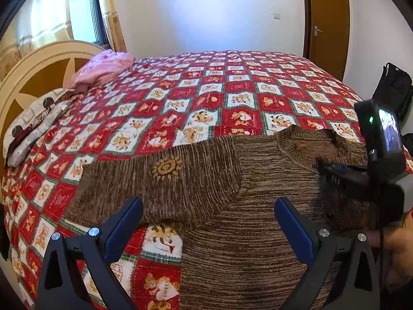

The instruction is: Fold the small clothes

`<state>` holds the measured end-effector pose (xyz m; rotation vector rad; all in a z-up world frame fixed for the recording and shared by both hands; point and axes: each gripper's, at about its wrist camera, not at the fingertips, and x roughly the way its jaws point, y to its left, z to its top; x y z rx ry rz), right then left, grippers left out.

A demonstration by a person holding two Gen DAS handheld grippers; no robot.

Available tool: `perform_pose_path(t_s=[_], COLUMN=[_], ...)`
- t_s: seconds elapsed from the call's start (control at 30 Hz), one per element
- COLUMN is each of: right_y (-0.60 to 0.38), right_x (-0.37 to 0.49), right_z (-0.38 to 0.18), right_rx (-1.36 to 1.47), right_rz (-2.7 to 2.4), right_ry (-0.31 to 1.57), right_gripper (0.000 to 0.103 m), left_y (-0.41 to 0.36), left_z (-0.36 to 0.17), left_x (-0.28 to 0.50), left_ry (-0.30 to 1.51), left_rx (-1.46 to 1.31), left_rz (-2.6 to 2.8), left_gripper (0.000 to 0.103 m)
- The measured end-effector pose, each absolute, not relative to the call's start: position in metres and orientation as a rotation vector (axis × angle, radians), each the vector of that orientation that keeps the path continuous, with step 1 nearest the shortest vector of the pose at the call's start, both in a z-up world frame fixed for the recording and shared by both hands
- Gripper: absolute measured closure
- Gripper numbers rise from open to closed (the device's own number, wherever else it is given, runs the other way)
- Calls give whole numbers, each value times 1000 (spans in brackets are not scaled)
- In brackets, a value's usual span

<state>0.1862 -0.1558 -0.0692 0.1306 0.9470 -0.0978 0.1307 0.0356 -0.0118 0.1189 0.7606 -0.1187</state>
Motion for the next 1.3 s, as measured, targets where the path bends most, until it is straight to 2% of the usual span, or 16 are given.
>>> perform_pose_path(t_s=[0.13, 0.2, 0.23, 0.27, 0.33, 0.37, 0.5, 0.57, 0.6, 0.77, 0.87, 0.93, 1.17, 1.23, 1.3], right_y=[-153, -149, -148, -146, -147, -147, -171, -182, -183, -161, -144, -136, -127, -132, -134], right_x=[190, 194, 198, 204, 201, 195, 152, 135, 130, 121, 124, 119, 117, 116, 116], right_z=[-57, -58, -64, -70, -71, -64, -29, -25, -27, -58, -81, -82, -87, -87, -87], right_rx=[182, 199, 194, 199, 218, 210, 283, 271, 262, 236, 234, 161, 61, 77, 86], right_rz=[-78, -72, -78, -69, -38, -44, -84, -141, -150, -61, -17, -45, -93, -104, -102], right_ry=[867, 838, 853, 890, 883, 870, 733, 746, 756, 828, 909, 858, 798, 794, 790], right_gripper=[89, 84, 80, 68, 55, 52, 54, 76, 78, 78, 78, 78, 66, 61, 60], left_y=[32, 29, 27, 26, 25, 25, 27, 33, 36, 55, 91, 118, 230, 247, 258], left_z=[-16, -16, -15, -15, -13, -13, -14, -17, -19, -22, -19, -20, -31, -36, -41], left_x=[130, 129, 128, 127, 125, 124, 127, 130, 133, 137, 135, 136, 135, 138, 143], left_ry=[774, 774, 771, 765, 749, 740, 743, 747, 756, 782, 766, 767, 753, 747, 753], left_rx=[113, 128, 135, 145, 160, 166, 160, 145, 129, 89, 64, 30, -184, -264, -322], left_rz=[-131, -130, -131, -132, -130, -131, -125, -102, -91, -31, 70, 136, 388, 393, 394], left_gripper=[1, 1, 1, 1, 1, 1, 1, 1, 1, 1, 1, 1, 1, 1, 1])
